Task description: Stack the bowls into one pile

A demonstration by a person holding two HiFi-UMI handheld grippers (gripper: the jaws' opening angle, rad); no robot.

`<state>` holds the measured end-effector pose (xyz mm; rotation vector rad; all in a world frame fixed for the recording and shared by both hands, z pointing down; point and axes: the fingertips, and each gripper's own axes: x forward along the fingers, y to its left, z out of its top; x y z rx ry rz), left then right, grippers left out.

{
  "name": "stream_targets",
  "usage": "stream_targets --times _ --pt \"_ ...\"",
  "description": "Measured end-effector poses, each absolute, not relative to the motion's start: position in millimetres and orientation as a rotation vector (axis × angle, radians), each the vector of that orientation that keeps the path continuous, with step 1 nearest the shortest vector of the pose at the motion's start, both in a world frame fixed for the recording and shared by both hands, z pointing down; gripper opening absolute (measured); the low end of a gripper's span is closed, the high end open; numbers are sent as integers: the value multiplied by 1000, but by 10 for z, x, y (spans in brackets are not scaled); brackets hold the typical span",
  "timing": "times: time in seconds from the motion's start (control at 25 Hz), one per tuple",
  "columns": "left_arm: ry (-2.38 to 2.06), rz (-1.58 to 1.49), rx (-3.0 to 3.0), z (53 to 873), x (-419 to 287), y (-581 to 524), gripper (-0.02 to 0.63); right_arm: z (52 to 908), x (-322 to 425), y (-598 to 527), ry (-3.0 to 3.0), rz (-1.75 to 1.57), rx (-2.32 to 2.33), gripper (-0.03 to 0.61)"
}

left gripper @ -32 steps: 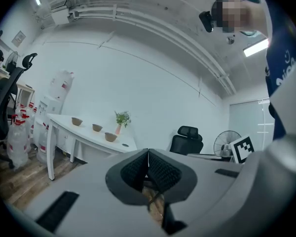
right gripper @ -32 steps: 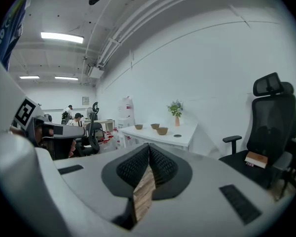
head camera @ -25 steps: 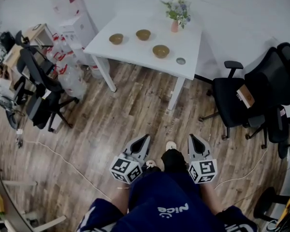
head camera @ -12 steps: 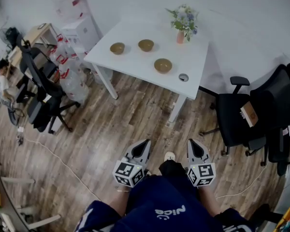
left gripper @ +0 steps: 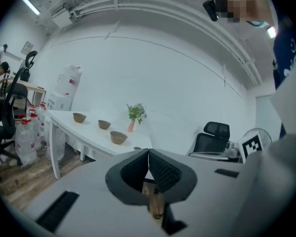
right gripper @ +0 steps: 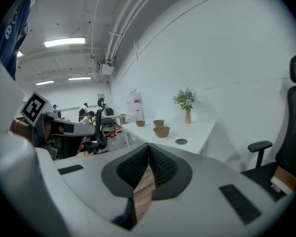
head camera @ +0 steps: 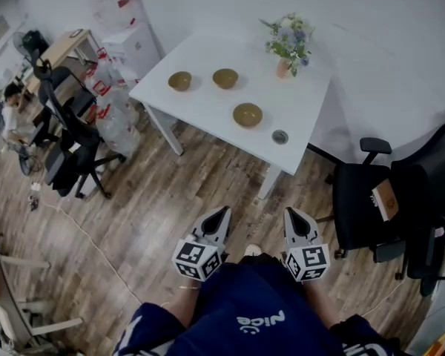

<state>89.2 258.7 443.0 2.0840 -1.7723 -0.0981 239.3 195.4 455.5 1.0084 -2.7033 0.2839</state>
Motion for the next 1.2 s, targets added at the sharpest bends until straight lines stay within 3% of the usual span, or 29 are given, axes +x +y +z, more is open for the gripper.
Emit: stream_targets --times 0.48,1.2 --pt "-1809 -71 2043 4472 1048 2158 18 4666 2580 1477 -2709 375 1007 23" --pt "-1737 -20 2108 4657 370 1078 18 4647 1979 617 -2661 346 1128 23"
